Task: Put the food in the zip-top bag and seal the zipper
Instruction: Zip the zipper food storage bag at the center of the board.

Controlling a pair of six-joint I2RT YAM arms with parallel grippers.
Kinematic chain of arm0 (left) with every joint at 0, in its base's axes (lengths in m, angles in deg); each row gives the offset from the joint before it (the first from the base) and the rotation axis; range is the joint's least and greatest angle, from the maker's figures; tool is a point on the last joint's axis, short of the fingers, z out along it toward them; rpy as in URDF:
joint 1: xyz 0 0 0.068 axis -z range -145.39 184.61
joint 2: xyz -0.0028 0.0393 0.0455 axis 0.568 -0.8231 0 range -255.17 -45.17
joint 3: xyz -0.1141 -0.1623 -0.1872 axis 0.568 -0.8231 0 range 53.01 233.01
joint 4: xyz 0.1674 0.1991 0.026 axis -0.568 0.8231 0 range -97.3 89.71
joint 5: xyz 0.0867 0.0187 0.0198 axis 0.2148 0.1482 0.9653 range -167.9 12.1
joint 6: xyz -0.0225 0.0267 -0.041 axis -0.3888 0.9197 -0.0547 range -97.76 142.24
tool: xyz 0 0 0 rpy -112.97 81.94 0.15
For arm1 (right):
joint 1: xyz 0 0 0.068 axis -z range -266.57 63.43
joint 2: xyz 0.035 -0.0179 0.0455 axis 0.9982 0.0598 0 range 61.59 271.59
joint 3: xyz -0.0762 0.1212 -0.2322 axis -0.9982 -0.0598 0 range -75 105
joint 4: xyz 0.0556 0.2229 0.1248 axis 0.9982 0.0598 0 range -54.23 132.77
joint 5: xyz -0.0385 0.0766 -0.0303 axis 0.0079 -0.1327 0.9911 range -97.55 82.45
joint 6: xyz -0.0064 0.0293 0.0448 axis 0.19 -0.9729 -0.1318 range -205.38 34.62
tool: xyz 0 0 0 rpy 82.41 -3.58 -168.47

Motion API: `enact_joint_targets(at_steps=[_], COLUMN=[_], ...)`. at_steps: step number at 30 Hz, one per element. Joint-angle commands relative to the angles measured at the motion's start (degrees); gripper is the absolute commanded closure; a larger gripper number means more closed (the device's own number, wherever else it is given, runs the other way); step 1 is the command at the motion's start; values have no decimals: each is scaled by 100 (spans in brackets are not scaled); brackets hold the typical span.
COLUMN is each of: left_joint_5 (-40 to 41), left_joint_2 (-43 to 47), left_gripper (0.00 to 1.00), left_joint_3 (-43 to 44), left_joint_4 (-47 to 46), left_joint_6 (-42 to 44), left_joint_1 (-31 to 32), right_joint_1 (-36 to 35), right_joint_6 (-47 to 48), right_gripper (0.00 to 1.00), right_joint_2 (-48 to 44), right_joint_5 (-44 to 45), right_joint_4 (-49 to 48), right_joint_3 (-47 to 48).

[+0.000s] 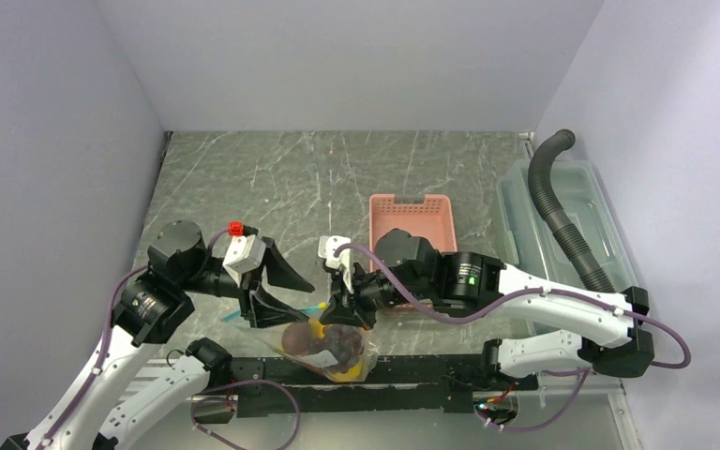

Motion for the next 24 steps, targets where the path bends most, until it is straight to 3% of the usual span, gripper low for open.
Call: enact_joint_targets(at_steps=[1,9,16,24], left_joint_5=[237,209,123,149], left_joint_2=[-56,-83,-96,-160], left_gripper=[39,43,62,67], left_joint_3=[32,-6,-5,-19], left_joint_4=[-276,-378,-322,-321], left_joint_6=[-30,-131,-104,-129], left_joint_1=[18,18,18,18], right_joint_1=[21,21,21,21], right_joint_6=[-202,-297,-395,-459], right_gripper=[100,100,100,100], right_joint_2=[122,446,513,547], right_joint_5=[138,239,390,564], right_joint_4=[-122,103,131,237], right_joint_3=[578,838,908,983])
